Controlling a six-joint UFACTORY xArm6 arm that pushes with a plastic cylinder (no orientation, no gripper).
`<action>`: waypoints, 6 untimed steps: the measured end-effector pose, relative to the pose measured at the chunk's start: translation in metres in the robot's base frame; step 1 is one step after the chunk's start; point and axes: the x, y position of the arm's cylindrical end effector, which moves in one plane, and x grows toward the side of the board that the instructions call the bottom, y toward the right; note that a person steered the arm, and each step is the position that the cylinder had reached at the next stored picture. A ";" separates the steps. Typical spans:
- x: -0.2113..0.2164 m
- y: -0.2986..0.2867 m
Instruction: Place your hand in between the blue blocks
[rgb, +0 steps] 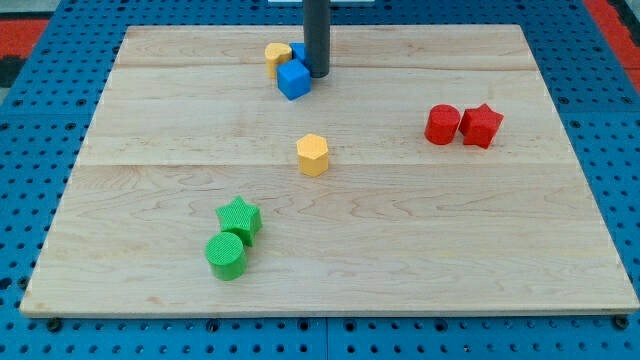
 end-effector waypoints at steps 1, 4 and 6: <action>-0.044 0.038; 0.001 -0.013; 0.045 -0.090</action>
